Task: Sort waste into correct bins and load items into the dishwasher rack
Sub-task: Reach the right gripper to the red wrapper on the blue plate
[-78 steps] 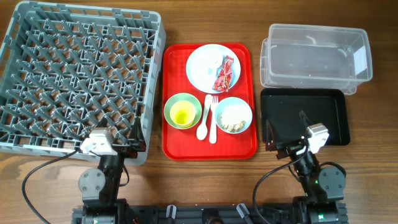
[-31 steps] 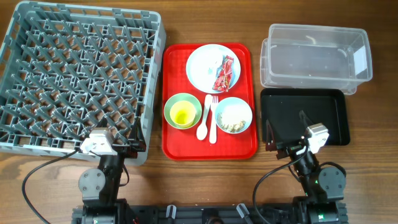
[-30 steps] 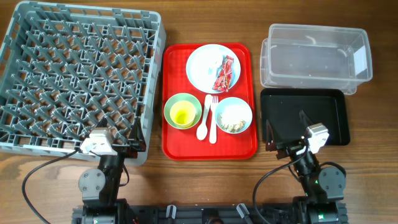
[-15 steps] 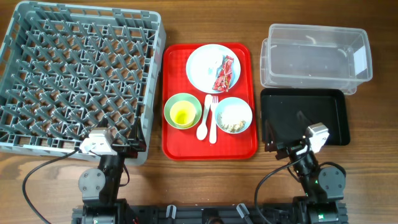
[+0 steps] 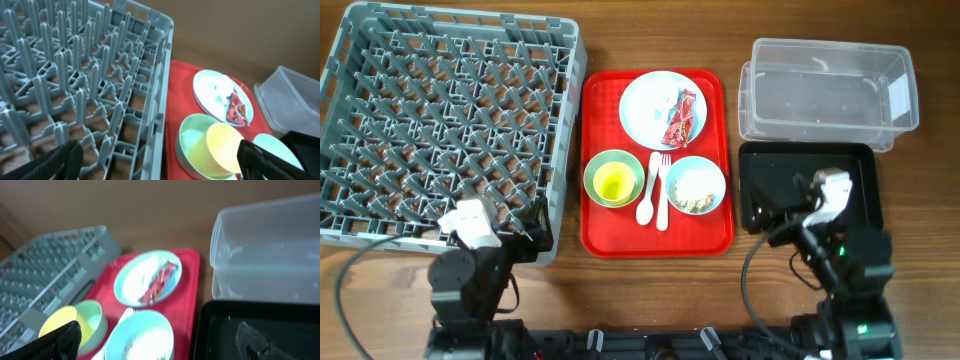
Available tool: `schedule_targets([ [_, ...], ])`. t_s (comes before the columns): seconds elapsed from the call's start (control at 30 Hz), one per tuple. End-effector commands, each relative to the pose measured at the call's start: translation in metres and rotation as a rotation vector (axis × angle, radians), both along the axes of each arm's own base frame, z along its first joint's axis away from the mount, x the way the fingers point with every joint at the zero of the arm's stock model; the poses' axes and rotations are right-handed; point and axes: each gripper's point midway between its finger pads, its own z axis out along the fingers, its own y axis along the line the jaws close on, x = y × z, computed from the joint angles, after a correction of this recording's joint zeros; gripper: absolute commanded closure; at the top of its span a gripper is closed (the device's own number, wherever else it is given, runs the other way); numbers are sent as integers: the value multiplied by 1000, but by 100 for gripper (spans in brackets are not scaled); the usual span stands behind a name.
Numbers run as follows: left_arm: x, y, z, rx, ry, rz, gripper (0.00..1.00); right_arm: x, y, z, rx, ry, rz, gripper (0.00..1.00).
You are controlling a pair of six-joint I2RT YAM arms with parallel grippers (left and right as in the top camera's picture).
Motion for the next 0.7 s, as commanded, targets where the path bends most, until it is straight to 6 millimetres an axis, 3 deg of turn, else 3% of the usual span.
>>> schedule_targets([
  [0.0, 4, 0, 24, -13, 77, 4, 0, 14, 5, 21, -53, 95, 43, 0],
  [0.13, 9, 2, 29, -9, 219, 14, 0, 27, 7, 27, -82, 270, 63, 0],
  [0.3, 14, 2, 22, -14, 395, 13, 0, 44, 6, 21, -170, 478, 116, 0],
  [0.43, 16, 2, 6, -18, 481, 13, 0, 57, 38, 29, -47, 495, 277, 0],
  [0.57, 13, 2, 2, -18, 504, 13, 0, 68, 29, 40, -131, 494, 208, 0],
  [0.67, 13, 2, 3, -18, 498, 13, 0, 76, 27, 67, -177, 479, 174, 0],
])
